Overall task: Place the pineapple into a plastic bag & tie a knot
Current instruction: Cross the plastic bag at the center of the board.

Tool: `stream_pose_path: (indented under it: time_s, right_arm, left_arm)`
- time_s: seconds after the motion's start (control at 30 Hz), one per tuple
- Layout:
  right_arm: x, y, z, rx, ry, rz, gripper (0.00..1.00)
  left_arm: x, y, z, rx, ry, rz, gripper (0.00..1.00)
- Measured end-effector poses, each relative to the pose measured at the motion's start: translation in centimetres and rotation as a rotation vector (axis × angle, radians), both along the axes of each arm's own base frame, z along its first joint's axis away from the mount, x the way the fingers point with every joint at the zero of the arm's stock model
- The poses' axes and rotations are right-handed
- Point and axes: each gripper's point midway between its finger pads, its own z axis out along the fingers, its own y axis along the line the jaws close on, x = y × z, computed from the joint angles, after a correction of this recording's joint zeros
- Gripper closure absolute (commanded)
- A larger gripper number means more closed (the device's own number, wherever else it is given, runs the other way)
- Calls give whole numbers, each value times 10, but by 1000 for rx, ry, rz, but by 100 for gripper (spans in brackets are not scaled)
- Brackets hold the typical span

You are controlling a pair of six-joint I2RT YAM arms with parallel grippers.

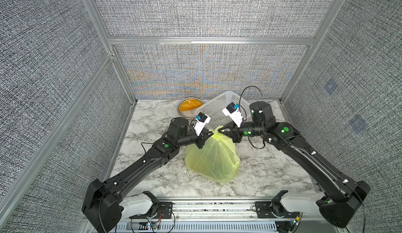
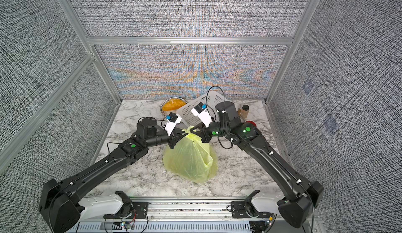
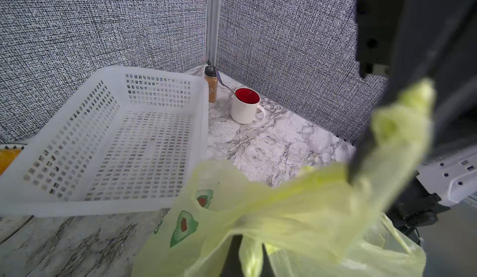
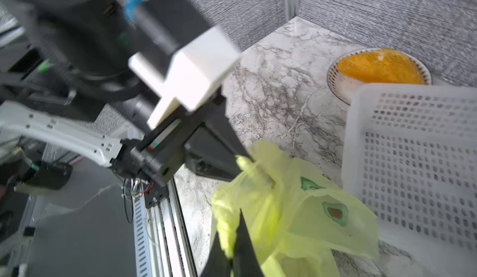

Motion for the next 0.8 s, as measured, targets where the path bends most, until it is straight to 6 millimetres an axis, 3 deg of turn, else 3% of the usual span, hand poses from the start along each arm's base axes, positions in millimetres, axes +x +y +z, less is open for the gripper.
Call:
stream_pose_path:
  time_s: [0.07, 0.23, 0.43, 0.6, 0.8]
  right_arm:
    - [-14, 5, -7, -19, -58, 64, 100]
    - [-20, 9, -34, -109, -151, 157, 100]
    - [-4, -15, -65, -282, -250, 133, 100]
    - [10, -40, -72, -366, -323, 77, 100]
    - [-5, -34, -94, -402, -343, 160, 100]
  left_arm:
    - [0, -1, -3, -1, 15, -1, 100]
    - [1, -2, -4, -5, 31, 1, 100]
    - [-7, 0, 12, -12, 12, -26, 100]
    - [-16, 0, 19, 11, -3, -81, 100]
    - [-18, -2, 15, 42, 4, -107, 100]
